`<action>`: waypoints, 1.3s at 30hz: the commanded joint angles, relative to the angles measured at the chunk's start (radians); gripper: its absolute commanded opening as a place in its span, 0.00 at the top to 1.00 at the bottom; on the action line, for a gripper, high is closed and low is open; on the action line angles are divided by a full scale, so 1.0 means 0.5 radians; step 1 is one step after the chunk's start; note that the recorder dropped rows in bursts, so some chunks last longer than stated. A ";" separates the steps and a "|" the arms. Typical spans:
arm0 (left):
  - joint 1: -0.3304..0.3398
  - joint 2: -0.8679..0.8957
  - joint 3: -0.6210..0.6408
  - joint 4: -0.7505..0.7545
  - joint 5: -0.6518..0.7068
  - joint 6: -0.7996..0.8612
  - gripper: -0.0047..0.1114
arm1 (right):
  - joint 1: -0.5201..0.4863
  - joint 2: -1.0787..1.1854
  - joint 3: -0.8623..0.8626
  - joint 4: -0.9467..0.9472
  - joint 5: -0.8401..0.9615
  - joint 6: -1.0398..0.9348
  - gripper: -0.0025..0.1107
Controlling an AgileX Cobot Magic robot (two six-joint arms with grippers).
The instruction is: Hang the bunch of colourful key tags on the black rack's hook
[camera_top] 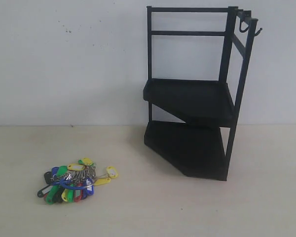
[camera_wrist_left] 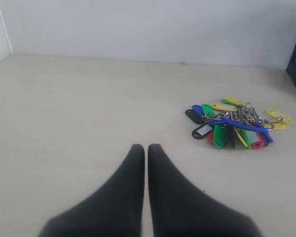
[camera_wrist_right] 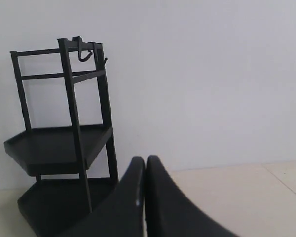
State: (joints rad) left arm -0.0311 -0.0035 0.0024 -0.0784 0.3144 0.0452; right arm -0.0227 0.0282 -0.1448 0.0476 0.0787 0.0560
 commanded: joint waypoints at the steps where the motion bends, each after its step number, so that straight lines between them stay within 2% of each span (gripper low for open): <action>1: 0.007 0.007 -0.005 -0.004 -0.013 0.001 0.92 | 0.000 0.210 -0.299 -0.008 0.445 -0.010 0.98; 3: 0.007 0.007 -0.005 -0.004 -0.013 0.001 0.92 | 0.000 0.330 -0.385 -0.008 0.544 -0.010 0.98; 7: 0.007 0.007 -0.005 -0.004 -0.013 0.001 0.92 | 0.000 0.461 -0.439 -0.003 0.494 -0.004 0.98; 16: 0.007 0.007 -0.005 -0.004 -0.013 0.001 0.92 | 0.000 0.470 -0.439 -0.003 0.300 -0.004 0.98; 28: 0.007 0.007 -0.005 -0.004 -0.013 0.001 0.92 | 0.000 0.510 -0.439 0.005 0.276 0.026 0.98; 32: 0.007 0.007 -0.005 -0.004 -0.013 0.001 0.92 | 0.024 0.650 -0.439 0.282 0.257 0.019 0.98; 36: 0.007 0.007 -0.005 -0.004 -0.013 0.001 0.92 | 0.172 0.890 -0.439 0.658 0.212 -0.424 0.98; 39: 0.007 0.007 -0.005 -0.004 -0.013 0.001 0.92 | 0.366 1.111 -0.465 0.829 0.168 -0.753 0.98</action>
State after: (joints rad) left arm -0.0311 -0.0035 0.0024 -0.0784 0.3144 0.0452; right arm 0.0857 0.4943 -0.3582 0.3776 0.1953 -0.1583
